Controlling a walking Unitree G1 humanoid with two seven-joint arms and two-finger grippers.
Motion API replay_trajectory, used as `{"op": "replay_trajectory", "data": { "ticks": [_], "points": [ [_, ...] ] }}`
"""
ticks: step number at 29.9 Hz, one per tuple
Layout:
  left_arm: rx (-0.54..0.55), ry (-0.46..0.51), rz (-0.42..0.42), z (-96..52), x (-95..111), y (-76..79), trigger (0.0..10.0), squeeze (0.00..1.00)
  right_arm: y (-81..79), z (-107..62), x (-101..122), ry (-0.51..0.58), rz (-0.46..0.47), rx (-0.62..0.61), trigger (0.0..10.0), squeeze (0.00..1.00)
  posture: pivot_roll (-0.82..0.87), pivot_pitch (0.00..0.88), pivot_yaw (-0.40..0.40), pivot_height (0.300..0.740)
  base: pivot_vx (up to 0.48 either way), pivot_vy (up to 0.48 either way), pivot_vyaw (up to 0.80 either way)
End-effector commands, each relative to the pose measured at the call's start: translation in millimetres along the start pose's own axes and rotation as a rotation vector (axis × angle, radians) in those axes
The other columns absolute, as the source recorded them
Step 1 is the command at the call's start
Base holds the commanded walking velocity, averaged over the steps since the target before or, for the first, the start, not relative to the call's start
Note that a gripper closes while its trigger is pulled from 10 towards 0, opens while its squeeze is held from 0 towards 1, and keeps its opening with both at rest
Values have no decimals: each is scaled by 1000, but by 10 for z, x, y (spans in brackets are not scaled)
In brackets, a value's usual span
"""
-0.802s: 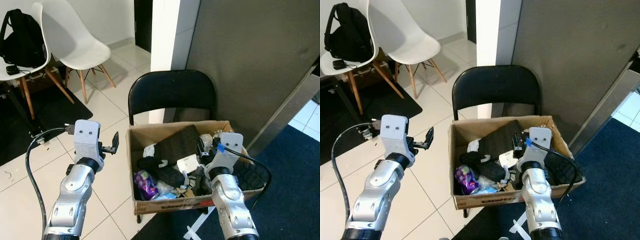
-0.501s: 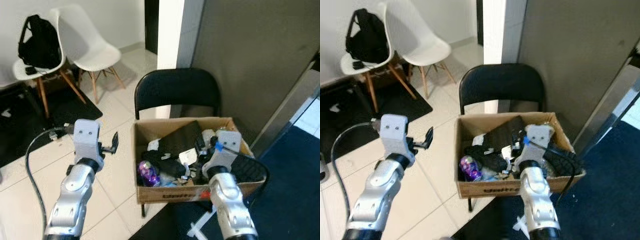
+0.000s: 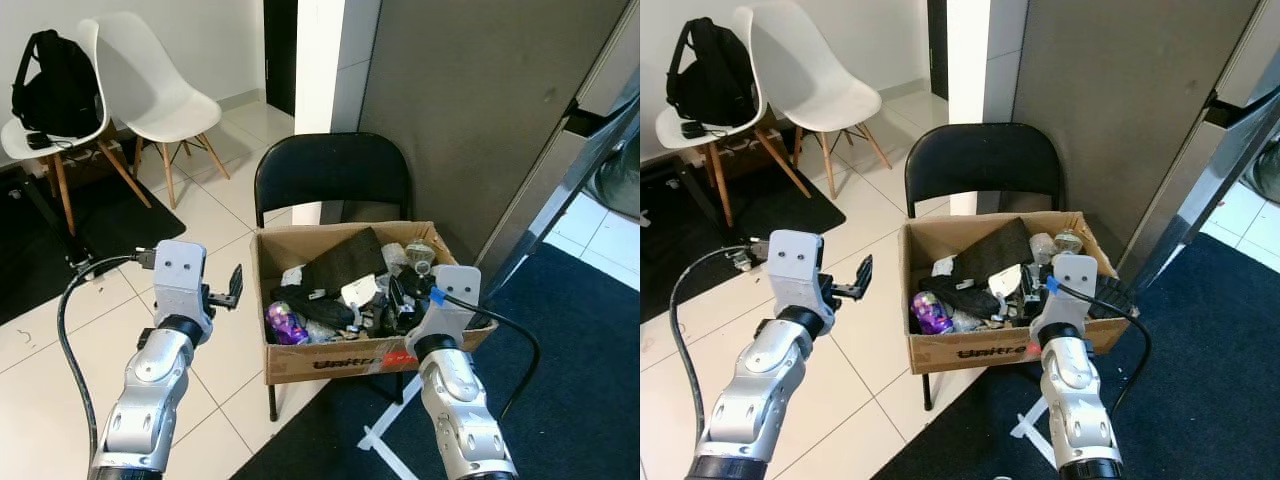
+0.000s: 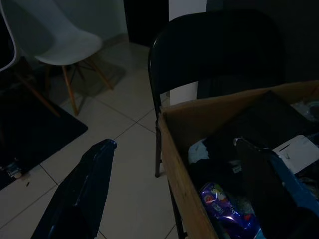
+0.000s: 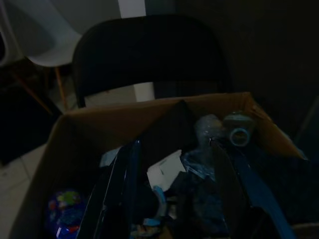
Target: Picking trash to rubbish bin
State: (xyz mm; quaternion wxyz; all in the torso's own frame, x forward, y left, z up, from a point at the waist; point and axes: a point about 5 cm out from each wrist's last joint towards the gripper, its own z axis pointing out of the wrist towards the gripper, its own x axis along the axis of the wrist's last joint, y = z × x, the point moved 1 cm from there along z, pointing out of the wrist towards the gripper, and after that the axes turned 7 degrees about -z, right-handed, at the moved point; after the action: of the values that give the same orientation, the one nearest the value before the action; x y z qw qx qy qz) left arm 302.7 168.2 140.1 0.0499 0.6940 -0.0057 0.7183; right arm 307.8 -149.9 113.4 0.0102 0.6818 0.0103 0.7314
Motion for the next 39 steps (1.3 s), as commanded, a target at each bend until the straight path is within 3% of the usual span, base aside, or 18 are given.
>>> {"op": "replay_trajectory", "data": {
  "ticks": [1,22,39],
  "points": [
    [-2,-16,14,10,-40,-2,10000,0,29,-28,-27,-17,5,-13,10000,0,-22,81,-1,740,0,0,-800],
    [-44,-37,42,40,-66,45,10000,0,208,-57,-151,-107,-46,-119,10000,0,-23,105,6,740,0,0,-800],
    [-8,-94,109,-6,-184,-65,10000,0,221,-157,-351,-174,-78,-129,10000,0,-18,115,18,740,0,0,-800]
  ]
}}
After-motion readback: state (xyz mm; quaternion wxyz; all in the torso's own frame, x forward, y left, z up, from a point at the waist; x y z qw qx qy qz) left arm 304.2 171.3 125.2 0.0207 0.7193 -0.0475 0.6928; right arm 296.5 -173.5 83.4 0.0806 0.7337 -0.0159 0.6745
